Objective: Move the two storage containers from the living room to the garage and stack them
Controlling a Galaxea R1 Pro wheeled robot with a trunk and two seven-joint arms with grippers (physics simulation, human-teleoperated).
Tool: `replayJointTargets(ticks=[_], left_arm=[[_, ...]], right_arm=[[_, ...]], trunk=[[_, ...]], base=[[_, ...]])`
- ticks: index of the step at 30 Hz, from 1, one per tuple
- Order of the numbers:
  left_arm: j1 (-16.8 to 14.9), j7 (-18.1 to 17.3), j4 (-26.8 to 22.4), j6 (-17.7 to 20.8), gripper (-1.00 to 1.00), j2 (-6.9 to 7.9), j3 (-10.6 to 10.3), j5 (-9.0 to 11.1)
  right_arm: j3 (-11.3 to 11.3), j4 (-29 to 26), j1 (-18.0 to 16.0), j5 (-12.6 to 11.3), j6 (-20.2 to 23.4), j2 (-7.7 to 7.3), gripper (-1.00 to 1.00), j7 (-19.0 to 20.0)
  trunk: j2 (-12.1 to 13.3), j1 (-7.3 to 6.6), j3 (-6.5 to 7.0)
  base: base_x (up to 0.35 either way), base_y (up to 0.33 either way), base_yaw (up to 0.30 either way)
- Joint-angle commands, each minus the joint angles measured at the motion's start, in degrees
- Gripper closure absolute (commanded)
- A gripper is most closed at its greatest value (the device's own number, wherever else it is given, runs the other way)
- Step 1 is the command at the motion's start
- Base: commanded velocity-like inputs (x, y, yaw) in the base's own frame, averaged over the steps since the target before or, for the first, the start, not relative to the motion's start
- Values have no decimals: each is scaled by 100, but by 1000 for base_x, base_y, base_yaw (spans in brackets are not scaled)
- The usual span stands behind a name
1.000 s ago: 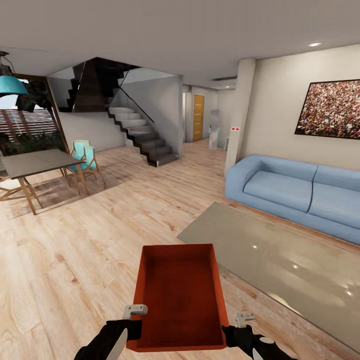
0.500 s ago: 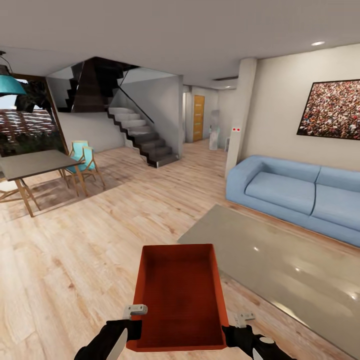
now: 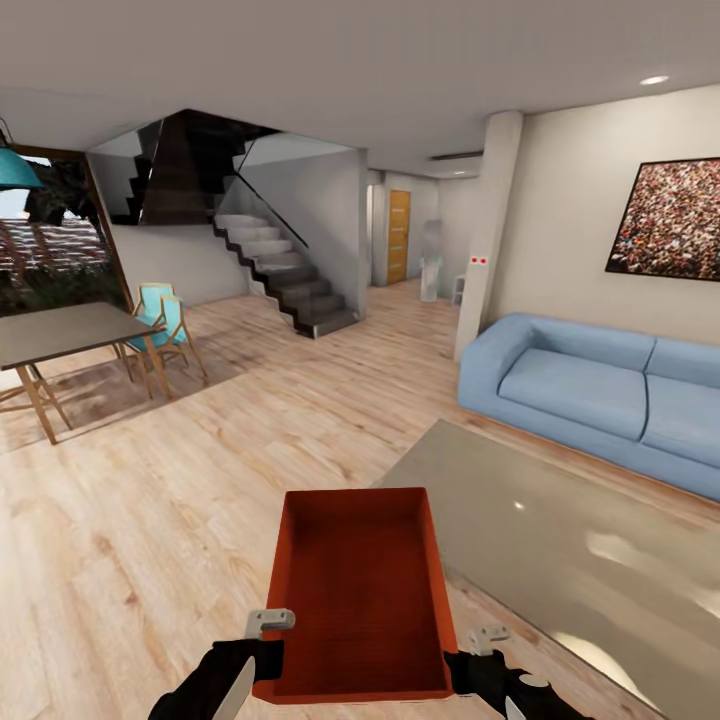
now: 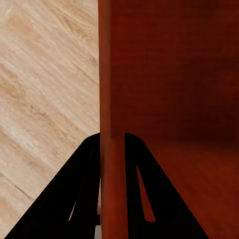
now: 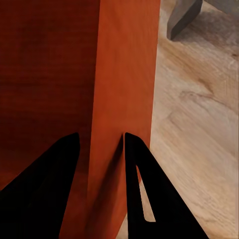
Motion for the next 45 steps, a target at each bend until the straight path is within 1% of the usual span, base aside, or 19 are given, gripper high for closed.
replayJointTargets(ticks=[1, 13, 45], left_arm=[[-7, 81, -23, -213, 100, 33, 234, -103], [-7, 81, -23, -213, 100, 33, 234, -103], [-7, 81, -23, -213, 100, 31, 234, -103]], right_arm=[[55, 19, -2, -25, -23, -8, 100, 10], [60, 19, -2, -25, -23, -8, 100, 10], [64, 19, -2, -25, -23, -8, 100, 7]], trunk=[[-10, 6, -11], [-10, 6, -11], [-10, 6, -11]], base=[[273, 222, 0], [271, 202, 0], [296, 143, 0]])
